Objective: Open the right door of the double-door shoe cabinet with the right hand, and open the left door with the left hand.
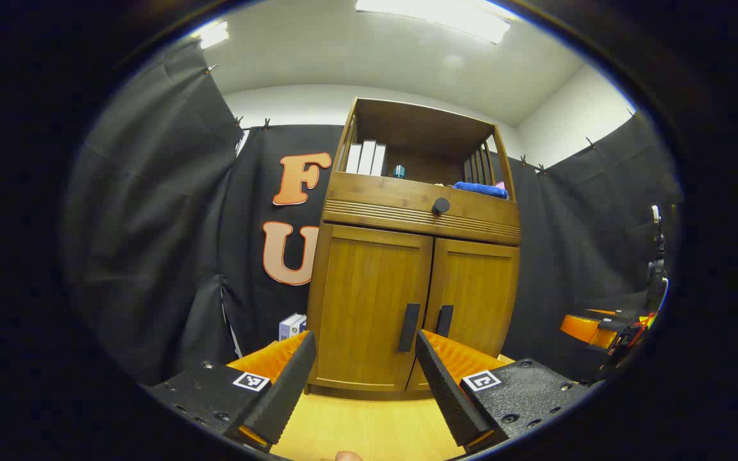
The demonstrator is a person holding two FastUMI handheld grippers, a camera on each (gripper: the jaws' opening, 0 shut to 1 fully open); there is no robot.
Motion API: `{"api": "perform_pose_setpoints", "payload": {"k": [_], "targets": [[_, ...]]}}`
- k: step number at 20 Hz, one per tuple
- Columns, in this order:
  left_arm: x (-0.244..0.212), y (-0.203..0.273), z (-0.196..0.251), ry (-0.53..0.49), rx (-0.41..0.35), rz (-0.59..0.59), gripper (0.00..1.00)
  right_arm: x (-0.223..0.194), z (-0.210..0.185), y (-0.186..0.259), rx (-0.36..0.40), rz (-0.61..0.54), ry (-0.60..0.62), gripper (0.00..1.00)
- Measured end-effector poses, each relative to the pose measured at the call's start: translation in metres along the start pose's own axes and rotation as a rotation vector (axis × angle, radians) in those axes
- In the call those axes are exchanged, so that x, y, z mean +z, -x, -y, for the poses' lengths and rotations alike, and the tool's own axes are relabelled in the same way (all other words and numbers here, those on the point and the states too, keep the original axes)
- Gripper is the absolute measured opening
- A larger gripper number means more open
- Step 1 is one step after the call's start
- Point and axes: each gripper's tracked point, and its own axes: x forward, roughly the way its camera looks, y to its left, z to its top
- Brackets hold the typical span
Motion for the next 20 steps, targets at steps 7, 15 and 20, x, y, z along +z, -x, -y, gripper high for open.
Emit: {"api": "perform_pose_setpoints", "payload": {"k": [7, 15, 20], "targets": [[0.008, -0.024, -0.013, -0.082, 0.018, 0.023, 0.92, -0.001, 0.004, 0.000, -0.039, -0.004, 0.018, 0.99], [-0.003, -0.031, -0.013, -0.087, 0.003, -0.012, 0.92, -0.002, 0.002, -0.007, -0.045, -0.007, 0.030, 0.99], [-0.002, -0.031, -0.015, -0.098, 0.010, -0.006, 0.92, -0.008, -0.003, -0.021, -0.040, -0.021, 0.023, 0.99]]}}
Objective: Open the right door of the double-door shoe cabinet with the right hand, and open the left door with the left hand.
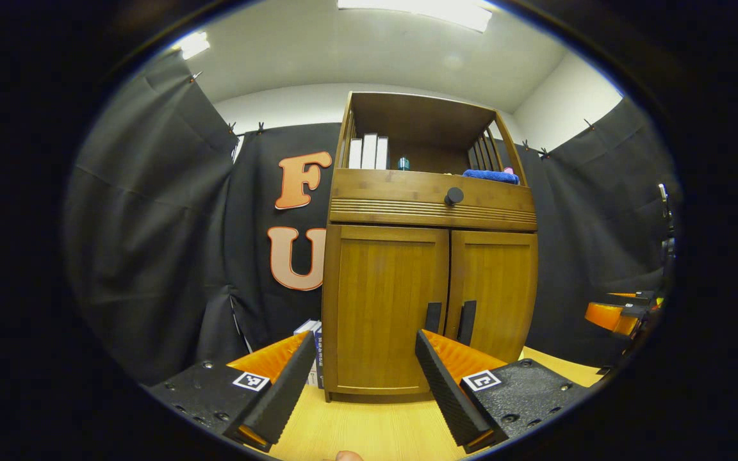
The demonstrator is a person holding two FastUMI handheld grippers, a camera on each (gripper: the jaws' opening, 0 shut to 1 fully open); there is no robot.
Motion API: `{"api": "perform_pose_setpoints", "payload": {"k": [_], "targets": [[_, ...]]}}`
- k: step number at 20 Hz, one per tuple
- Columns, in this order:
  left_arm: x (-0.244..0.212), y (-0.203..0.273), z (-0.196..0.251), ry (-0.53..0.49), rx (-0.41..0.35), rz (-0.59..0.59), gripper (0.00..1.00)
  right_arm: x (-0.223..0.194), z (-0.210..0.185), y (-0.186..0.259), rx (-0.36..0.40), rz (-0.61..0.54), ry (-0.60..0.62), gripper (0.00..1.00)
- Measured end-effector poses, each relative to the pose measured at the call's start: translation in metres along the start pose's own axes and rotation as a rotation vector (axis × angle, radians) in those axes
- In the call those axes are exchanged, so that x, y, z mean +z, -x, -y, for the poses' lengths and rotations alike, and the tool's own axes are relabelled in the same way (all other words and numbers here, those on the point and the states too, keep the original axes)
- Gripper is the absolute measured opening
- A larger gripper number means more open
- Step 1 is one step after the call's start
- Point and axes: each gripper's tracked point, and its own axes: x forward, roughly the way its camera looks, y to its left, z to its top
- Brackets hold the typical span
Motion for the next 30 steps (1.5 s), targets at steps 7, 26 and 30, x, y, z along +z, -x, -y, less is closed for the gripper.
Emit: {"api": "perform_pose_setpoints", "payload": {"k": [7, 26, 30], "targets": [[-0.005, 0.002, -0.003, 0.003, -0.008, -0.007, 0.94, -0.006, -0.028, -0.039, 0.010, 0.004, 0.004, 0.99], [-0.030, -0.005, -0.053, -0.017, 0.036, -0.024, 0.92, -0.068, -0.117, -0.193, 0.054, -0.073, 0.039, 0.98], [-0.034, -0.010, -0.064, -0.033, 0.059, -0.019, 0.95, -0.087, -0.121, -0.224, 0.042, -0.104, 0.044, 0.98]]}}
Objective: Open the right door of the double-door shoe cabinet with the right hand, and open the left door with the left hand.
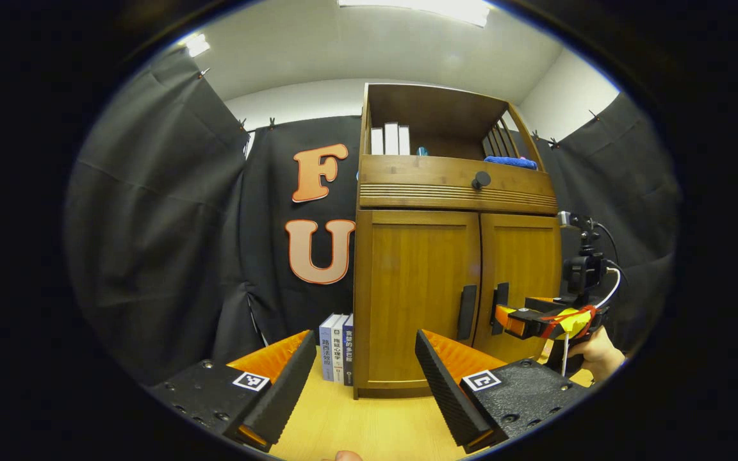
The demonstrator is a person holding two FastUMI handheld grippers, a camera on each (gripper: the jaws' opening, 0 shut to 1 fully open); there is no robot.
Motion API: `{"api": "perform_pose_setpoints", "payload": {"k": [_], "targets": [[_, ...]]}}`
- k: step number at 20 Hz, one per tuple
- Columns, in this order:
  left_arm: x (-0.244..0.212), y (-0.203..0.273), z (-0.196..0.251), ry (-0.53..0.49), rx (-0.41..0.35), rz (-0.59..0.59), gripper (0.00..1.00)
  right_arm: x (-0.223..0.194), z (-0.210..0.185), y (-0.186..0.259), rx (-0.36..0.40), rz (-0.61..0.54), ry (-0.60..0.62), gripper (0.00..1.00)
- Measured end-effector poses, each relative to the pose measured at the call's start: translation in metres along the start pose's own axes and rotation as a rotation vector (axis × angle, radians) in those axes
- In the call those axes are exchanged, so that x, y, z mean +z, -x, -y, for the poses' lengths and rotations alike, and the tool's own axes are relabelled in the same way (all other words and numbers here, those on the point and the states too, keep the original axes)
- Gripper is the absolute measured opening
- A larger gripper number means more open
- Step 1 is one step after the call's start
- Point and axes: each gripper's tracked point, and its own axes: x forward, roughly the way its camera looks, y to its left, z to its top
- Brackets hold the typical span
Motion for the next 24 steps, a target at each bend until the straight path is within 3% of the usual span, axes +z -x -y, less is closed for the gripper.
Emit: {"api": "perform_pose_setpoints", "payload": {"k": [3, 6, 7, 8, 17, 18, 21, 24], "targets": [[-0.007, -0.006, -0.002, -0.001, 0.003, -0.011, 0.94, -0.009, 0.003, -0.016, -0.014, -0.013, -0.004, 0.98], [-0.013, -0.011, -0.004, 0.010, 0.002, -0.020, 0.92, -0.015, 0.006, -0.029, -0.022, -0.020, -0.006, 0.86], [-0.014, -0.012, -0.005, 0.012, 0.004, -0.019, 0.92, -0.016, 0.005, -0.033, -0.019, -0.026, -0.010, 0.77], [-0.014, -0.013, -0.006, 0.013, 0.006, -0.019, 0.94, -0.017, 0.004, -0.037, -0.016, -0.029, -0.012, 0.77], [-0.023, -0.015, -0.013, 0.029, 0.026, -0.032, 0.92, -0.019, 0.006, -0.042, -0.021, -0.034, -0.020, 0.48], [-0.022, -0.015, -0.013, 0.029, 0.026, -0.032, 0.95, -0.019, 0.007, -0.042, -0.019, -0.034, -0.024, 0.42], [-0.021, -0.009, -0.012, 0.040, 0.027, -0.030, 0.94, -0.020, 0.008, -0.038, -0.021, -0.037, -0.043, 0.45], [-0.022, -0.005, -0.015, 0.048, 0.037, -0.037, 0.94, -0.020, 0.008, -0.026, -0.013, -0.051, -0.045, 0.39]]}}
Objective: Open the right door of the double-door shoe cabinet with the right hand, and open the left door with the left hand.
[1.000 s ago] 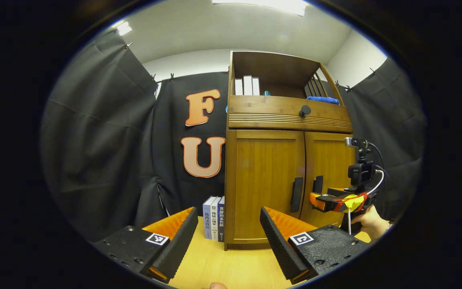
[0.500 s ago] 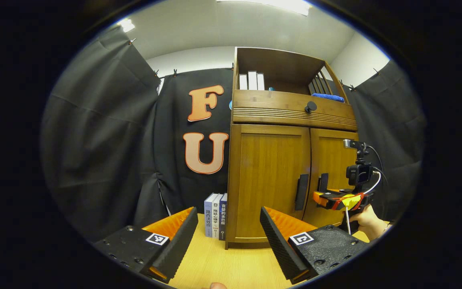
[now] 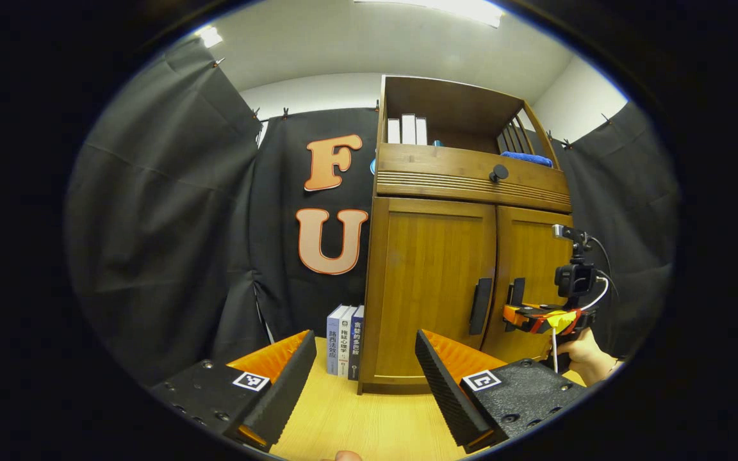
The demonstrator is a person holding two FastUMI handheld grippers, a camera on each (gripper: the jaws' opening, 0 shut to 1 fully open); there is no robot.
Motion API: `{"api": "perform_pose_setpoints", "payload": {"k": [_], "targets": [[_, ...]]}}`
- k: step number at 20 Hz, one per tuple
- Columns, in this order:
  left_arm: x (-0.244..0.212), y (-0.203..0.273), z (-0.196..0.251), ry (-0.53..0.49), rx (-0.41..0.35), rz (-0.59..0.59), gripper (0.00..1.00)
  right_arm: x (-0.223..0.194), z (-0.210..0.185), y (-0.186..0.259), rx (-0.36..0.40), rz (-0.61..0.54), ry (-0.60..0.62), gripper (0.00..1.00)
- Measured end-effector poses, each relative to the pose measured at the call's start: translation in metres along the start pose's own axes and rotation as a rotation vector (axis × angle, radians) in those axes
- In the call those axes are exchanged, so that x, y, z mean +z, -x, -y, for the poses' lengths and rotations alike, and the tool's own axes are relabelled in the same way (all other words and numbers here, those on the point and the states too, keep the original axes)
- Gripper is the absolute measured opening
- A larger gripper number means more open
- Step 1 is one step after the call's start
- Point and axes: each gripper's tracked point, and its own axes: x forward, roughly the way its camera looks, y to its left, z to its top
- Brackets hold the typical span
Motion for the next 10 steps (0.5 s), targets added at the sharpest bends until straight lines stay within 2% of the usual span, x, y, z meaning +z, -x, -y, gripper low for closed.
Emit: {"api": "perform_pose_setpoints", "payload": {"k": [3, 4, 5, 6, 9, 10], "targets": [[0.000, 0.003, 0.001, 0.011, 0.004, -0.005, 0.94, -0.003, 0.002, 0.021, 0.022, -0.017, -0.008, 0.37], [0.000, 0.004, 0.001, 0.015, 0.003, -0.006, 0.92, -0.004, 0.004, 0.030, 0.028, -0.019, -0.006, 0.36], [0.002, 0.006, 0.003, 0.018, 0.001, -0.006, 0.94, -0.004, 0.006, 0.037, 0.031, -0.019, -0.004, 0.34], [0.003, 0.009, 0.004, 0.022, 0.001, -0.005, 0.92, -0.004, 0.009, 0.044, 0.033, -0.018, 0.002, 0.29], [0.005, 0.025, 0.006, 0.020, 0.000, 0.001, 0.94, -0.003, 0.015, 0.063, 0.034, -0.011, 0.017, 0.29], [0.006, 0.027, 0.006, 0.016, 0.001, 0.002, 0.92, -0.003, 0.017, 0.069, 0.035, -0.010, 0.015, 0.34]]}}
